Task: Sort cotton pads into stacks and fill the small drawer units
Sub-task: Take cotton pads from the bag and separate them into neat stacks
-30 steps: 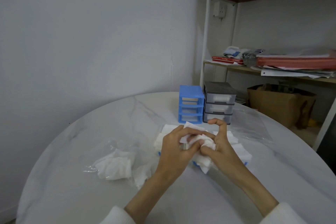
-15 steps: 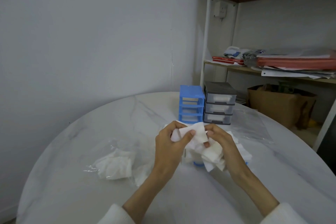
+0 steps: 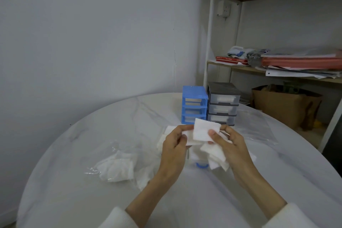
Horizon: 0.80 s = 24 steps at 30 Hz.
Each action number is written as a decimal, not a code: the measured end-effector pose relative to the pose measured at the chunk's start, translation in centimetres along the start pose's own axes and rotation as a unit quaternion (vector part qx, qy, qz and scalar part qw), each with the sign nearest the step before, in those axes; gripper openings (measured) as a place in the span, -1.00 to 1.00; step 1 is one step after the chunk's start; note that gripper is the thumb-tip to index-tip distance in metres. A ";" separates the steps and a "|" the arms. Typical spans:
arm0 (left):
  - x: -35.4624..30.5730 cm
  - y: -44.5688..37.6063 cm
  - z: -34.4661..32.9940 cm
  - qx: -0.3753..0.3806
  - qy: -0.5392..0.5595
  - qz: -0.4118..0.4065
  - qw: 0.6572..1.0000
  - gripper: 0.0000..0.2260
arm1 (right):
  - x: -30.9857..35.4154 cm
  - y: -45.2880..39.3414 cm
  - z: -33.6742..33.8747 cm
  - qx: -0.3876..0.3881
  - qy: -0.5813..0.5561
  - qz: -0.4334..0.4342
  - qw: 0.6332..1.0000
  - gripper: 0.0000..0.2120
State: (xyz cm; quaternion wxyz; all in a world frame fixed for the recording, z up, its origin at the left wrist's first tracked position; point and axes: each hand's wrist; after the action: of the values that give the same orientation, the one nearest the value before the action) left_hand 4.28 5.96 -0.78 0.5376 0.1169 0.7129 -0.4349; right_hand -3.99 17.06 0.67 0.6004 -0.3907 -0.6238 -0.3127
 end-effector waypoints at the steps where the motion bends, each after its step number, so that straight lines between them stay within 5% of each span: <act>1: -0.1 0.1 -0.1 0.007 0.013 0.002 1.000 -0.67 | -0.2 0.0 -0.1 0.007 0.018 0.002 1.000 -0.88; 13: -0.5 0.5 -0.8 0.017 0.065 0.024 0.997 -0.84 | -1.3 0.0 -0.3 -0.018 0.113 0.060 0.992 -0.82; 24: -0.8 0.9 -1.7 0.043 0.094 0.007 0.995 -0.74 | 0.7 -0.4 2.7 -0.015 0.197 0.011 0.980 -0.88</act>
State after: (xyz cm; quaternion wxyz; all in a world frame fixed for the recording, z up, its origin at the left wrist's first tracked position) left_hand 4.03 8.04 -0.48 0.4660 0.1850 0.7398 -0.4487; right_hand -5.73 19.28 1.17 0.7090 -0.3368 -0.4843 -0.3865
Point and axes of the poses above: each hand's wrist, its own y-axis away from the middle knuckle, its own z-axis out of the back of the hand, x = y × z, and after that the axes turned 10 degrees about -z, right-handed
